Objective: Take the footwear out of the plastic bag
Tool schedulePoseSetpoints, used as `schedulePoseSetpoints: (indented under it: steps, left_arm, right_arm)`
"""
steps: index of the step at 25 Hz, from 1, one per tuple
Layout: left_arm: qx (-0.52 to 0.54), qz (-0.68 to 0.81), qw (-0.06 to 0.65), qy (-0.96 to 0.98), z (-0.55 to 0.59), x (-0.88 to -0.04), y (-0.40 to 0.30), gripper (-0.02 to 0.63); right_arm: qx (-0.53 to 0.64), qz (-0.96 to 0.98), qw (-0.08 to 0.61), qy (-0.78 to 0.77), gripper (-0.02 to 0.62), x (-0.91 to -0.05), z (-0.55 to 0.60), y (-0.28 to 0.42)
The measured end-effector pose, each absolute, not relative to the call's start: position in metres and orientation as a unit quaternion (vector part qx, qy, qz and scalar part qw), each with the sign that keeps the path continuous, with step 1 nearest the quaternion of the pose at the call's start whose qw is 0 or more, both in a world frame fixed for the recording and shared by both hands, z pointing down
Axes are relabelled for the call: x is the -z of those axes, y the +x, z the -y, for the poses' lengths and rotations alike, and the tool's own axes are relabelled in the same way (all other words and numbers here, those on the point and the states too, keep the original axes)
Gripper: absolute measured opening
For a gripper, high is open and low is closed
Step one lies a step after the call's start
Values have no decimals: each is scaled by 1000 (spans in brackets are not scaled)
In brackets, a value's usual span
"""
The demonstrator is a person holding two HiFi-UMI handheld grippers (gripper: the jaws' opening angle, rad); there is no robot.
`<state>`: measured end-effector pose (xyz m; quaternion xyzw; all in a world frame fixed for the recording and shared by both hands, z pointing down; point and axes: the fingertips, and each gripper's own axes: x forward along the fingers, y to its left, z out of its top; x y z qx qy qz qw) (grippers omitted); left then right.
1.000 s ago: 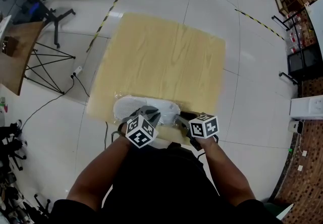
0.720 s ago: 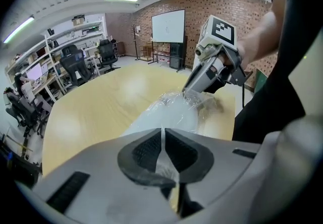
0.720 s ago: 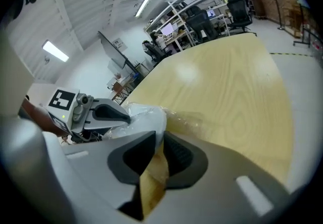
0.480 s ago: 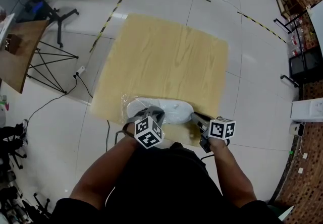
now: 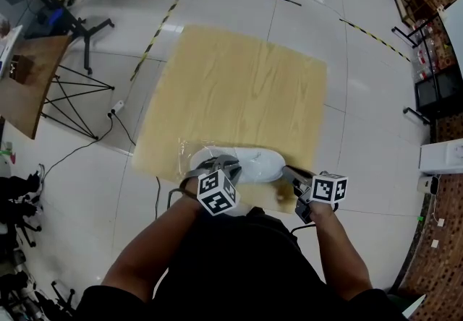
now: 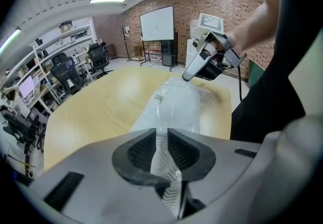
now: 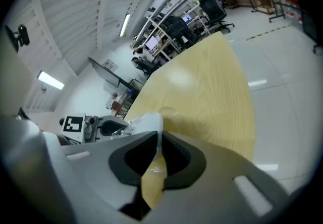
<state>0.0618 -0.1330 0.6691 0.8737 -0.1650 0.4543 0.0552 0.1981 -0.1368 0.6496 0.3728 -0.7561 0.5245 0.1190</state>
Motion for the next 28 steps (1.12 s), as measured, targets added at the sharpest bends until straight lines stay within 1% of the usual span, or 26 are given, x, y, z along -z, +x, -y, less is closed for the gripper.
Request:
schedulePoseSetpoints:
  steps: [2,5,9,24,28]
  left_arm:
    - [-450,158,56,877,132,-668,62,69]
    - [-460,158,46,872,134,-668,62,77]
    - [-477,160,35,864,132,-668,65,38]
    - [-480,166,22,861,139,-669,57,34]
    - [-467,170,32,867,140,-665,58,41]
  right_arm:
    - [-513,762,126,375,31,-649,136,198]
    - [-517,756,120,383,31,-650,137,202]
    - [-525,747,105,394,31,-649,139,214]
    - [-510,749,89,415,30,-637,148,229]
    - [-523,740,61,418,29,-629,149,235]
